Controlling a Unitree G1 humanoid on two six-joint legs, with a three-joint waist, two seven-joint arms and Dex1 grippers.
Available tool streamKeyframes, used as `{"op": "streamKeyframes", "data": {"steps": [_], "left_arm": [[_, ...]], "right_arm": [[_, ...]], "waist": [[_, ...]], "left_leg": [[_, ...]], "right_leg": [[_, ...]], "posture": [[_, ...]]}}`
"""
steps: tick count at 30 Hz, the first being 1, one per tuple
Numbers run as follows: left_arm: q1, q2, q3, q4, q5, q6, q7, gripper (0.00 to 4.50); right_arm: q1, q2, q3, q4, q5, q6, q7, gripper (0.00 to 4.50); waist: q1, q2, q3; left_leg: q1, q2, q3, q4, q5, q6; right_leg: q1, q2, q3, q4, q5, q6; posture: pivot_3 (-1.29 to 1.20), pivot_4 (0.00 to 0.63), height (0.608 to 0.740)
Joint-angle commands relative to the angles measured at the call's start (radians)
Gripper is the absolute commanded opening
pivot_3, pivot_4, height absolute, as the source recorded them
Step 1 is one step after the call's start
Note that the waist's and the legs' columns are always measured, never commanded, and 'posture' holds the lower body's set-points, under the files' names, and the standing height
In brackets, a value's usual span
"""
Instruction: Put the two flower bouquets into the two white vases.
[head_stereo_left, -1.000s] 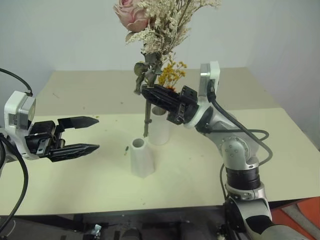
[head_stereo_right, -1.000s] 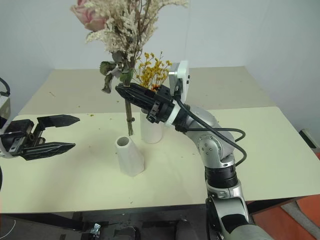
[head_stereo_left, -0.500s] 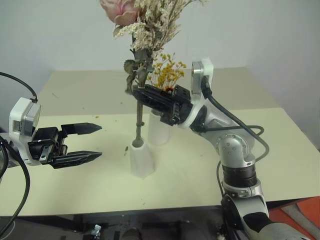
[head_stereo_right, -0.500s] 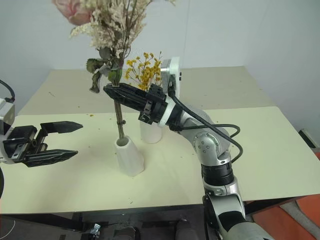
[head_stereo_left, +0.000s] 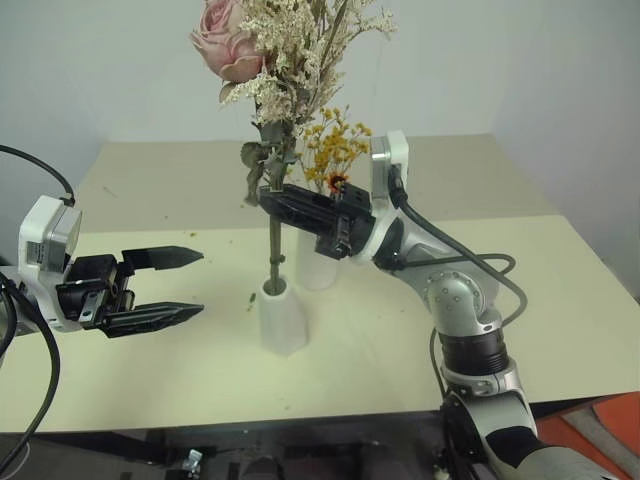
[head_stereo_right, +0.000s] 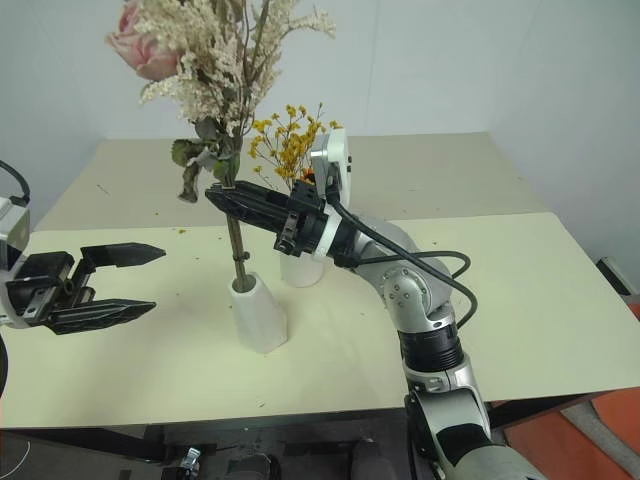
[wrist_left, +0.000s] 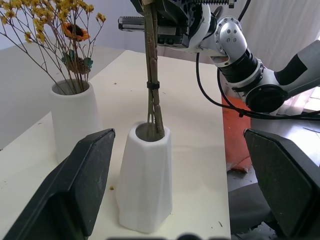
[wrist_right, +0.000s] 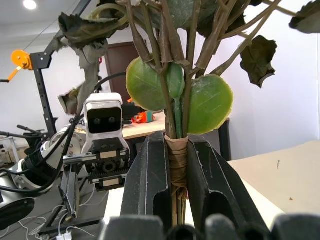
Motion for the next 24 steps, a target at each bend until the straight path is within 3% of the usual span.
{"op": "streamKeyframes", "data": {"steps": [1,24], "left_arm": [[0.003,0.014,0.041,-0.024,-0.019,-0.013,0.004,4.50],[-0.012,0.010,0.015,-0.004,-0.004,-0.033,0.004,4.50]], "right_arm": [[-0.007,0.004,0.007,-0.003,-0.014,-0.017,0.007,0.23],[-0.008,0.002,0.010,0.014,-0.037,-0.030,0.022,0.23]], "waist": [[0.000,0.000,0.000],[0.000,0.000,0.000]], "left_leg": [[0.000,0.000,0.000,0.000,0.000,0.000],[-0.002,0.000,0.000,0.000,0.000,0.000]], "right_leg": [[0.000,0.000,0.000,0.000,0.000,0.000],[-0.002,0.000,0.000,0.000,0.000,0.000]], "posture": [[0.00,0.150,0.740],[0.00,0.150,0.740]]}}
